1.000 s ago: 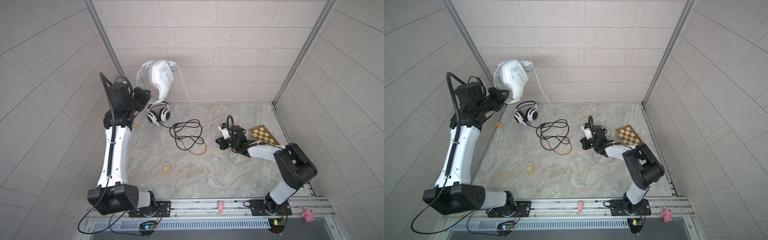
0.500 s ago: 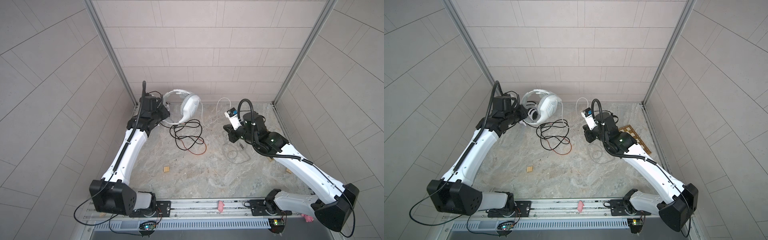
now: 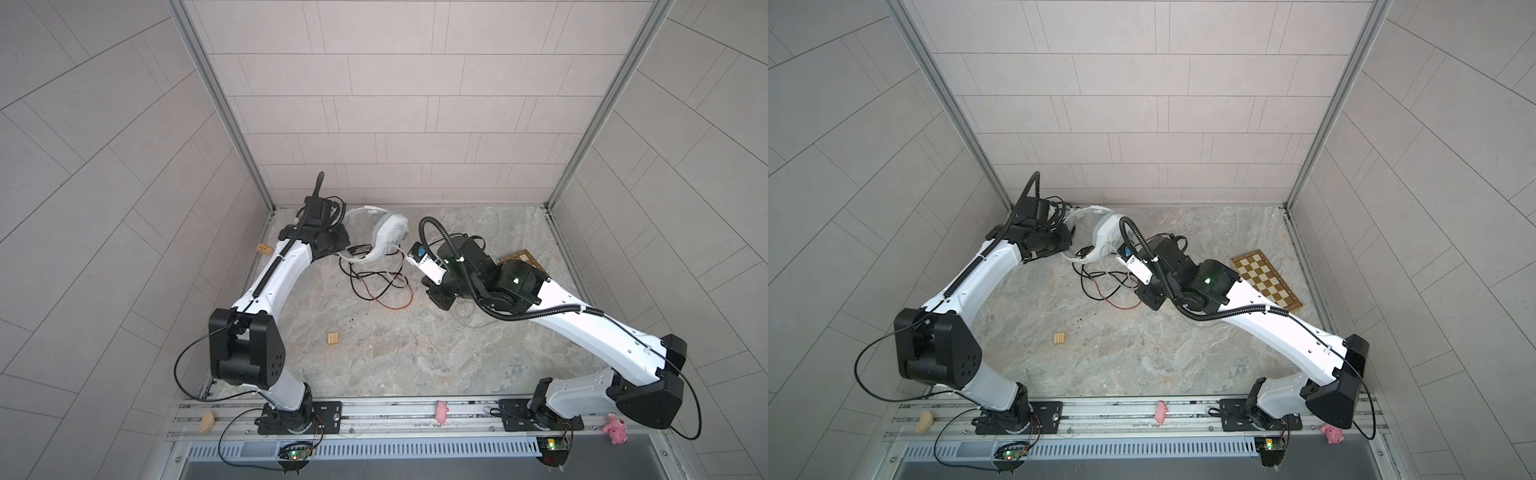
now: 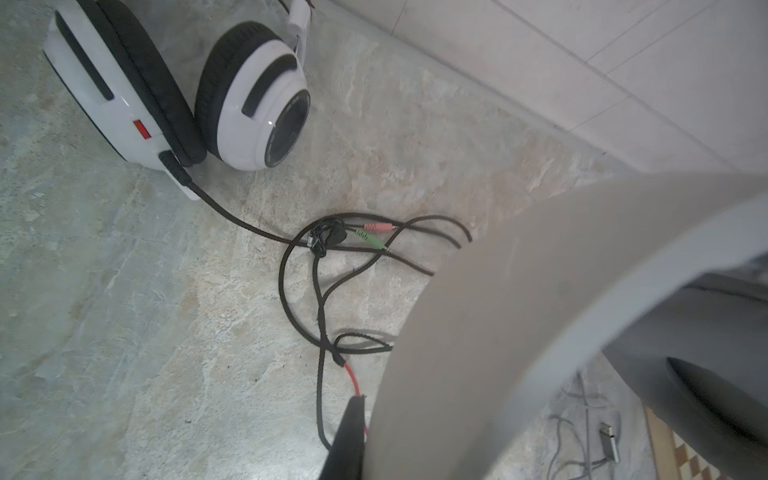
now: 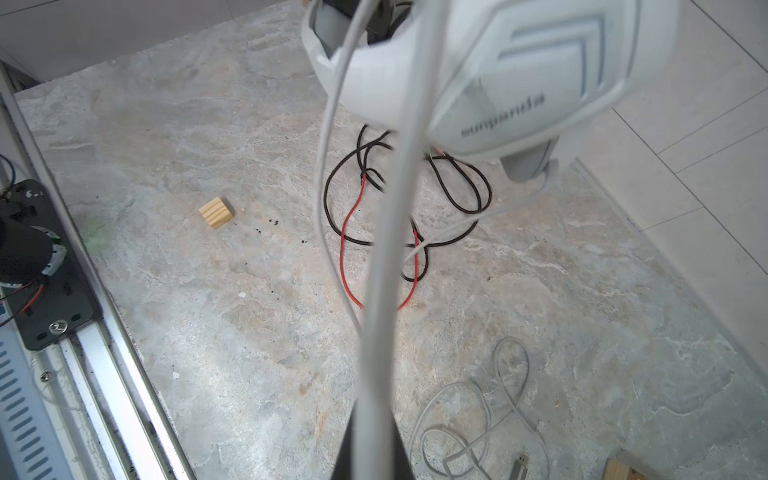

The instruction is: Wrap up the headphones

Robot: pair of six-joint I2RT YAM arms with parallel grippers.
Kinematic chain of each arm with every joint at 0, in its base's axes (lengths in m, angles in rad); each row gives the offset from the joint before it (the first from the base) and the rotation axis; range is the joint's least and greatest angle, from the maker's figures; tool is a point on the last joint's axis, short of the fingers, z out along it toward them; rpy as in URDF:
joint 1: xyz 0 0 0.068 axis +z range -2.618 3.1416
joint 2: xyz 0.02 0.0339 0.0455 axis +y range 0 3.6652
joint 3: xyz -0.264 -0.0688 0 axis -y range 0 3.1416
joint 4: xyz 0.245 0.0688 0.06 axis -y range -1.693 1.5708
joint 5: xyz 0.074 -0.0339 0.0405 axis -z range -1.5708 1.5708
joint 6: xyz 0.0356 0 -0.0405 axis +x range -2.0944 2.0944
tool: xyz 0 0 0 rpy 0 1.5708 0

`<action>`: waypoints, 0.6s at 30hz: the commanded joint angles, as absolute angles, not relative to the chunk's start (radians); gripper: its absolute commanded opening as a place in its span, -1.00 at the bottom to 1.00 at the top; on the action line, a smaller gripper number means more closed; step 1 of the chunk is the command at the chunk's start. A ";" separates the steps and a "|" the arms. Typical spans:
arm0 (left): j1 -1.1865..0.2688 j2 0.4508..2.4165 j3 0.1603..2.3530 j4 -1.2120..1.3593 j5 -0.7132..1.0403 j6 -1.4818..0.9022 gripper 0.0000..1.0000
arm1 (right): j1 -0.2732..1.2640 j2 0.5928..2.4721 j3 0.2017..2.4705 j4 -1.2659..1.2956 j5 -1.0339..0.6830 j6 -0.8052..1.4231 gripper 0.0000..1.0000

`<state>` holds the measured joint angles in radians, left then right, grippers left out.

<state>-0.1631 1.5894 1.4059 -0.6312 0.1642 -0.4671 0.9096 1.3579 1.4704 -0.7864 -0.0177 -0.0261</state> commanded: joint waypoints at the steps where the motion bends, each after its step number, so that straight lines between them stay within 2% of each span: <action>1: -0.217 1.585 1.492 -0.695 0.086 -0.399 -1.00 | 0.962 1.379 1.539 -0.819 -0.020 -0.050 -0.98; 7: -0.276 1.595 1.511 -0.710 0.106 -0.374 -1.00 | 1.008 1.405 1.552 -0.807 -0.018 -0.055 -0.99; 12: -0.342 1.567 1.499 -0.706 0.089 -0.345 -1.00 | 0.995 1.374 1.495 -0.724 0.141 -0.031 -1.00; 18: -0.378 1.531 1.470 -0.664 0.149 -0.337 -1.00 | 0.926 1.340 1.453 -0.687 0.248 0.022 -1.00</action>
